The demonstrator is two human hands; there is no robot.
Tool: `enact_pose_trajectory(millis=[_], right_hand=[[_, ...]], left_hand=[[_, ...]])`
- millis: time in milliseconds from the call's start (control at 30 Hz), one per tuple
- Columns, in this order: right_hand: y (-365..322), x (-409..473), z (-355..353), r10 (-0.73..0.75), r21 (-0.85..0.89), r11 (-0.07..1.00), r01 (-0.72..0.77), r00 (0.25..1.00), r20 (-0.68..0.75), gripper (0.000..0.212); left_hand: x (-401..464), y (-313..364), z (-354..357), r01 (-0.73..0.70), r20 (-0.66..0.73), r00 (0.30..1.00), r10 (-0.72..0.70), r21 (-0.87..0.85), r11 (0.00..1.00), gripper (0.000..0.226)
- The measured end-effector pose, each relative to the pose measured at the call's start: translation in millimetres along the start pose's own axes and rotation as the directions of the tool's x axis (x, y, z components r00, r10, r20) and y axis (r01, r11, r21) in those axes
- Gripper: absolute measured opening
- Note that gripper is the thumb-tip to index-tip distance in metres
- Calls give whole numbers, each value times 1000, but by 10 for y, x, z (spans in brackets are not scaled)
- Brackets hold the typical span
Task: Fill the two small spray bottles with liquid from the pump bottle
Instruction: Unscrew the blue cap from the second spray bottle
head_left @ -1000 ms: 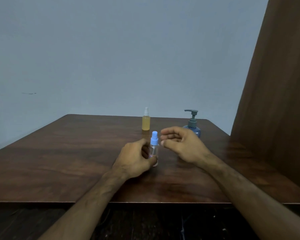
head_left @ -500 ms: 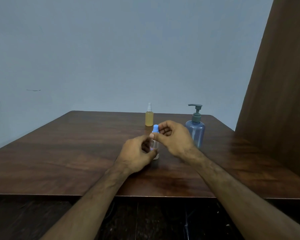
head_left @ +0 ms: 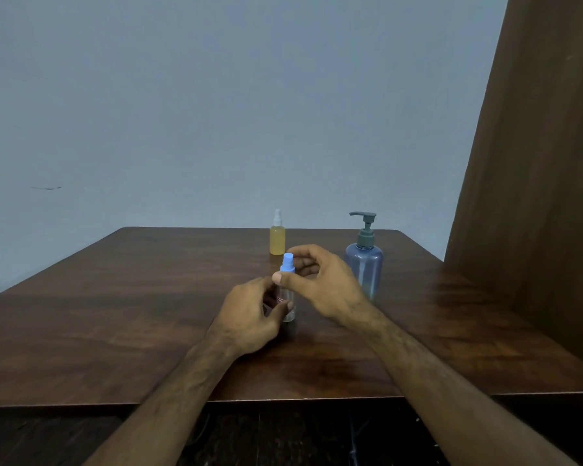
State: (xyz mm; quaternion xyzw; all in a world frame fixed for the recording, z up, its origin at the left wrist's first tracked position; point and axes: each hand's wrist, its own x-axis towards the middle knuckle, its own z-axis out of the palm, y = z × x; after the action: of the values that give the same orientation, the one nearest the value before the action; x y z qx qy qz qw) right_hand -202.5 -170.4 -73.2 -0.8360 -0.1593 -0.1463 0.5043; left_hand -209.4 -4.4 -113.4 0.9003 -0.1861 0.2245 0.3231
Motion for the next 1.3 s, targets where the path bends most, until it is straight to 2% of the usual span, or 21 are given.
enact_pose_trajectory(millis=[100,267,467,600,700,800,1000,1133,1300], right_hand=[[-8,16,5,-14,-10,1000,14,999,-31,38],[-45,13,-36,5,1,1000,-5,999,48,39],[-70,41,-3,-2,-35,999,2,1000,-14,35],[-81,47,-40,28,18,999,-29,998,52,47],[-76,26,-19,17,1,1000,-17,999,48,55],[-71,36,-23,0,-26,1000,0,1000,22,49],[-67,49,-64,22,2,1000,-23,996,85,60],[-64,24,-55,5,-36,999,-2,998,60,46],[-75,38,-75,24,1,1000,-24,994,107,56]], left_hand=[[-2,1,6,0,-4,1000,0,-1,1000,21],[-4,-3,19,-1,-17,1000,0,-38,999,24],[-6,2,15,-2,-23,1000,1,-26,1000,17],[-11,7,12,5,-19,1000,-6,-50,999,19],[-17,20,3,3,-6,1000,-3,-40,999,21],[-21,24,1,10,-11,1000,-10,-41,999,21],[-19,30,12,7,-21,1000,-8,-37,999,25],[-13,20,13,8,-22,1000,-9,-38,999,26],[-8,5,27,2,-22,1000,-3,-44,999,30]])
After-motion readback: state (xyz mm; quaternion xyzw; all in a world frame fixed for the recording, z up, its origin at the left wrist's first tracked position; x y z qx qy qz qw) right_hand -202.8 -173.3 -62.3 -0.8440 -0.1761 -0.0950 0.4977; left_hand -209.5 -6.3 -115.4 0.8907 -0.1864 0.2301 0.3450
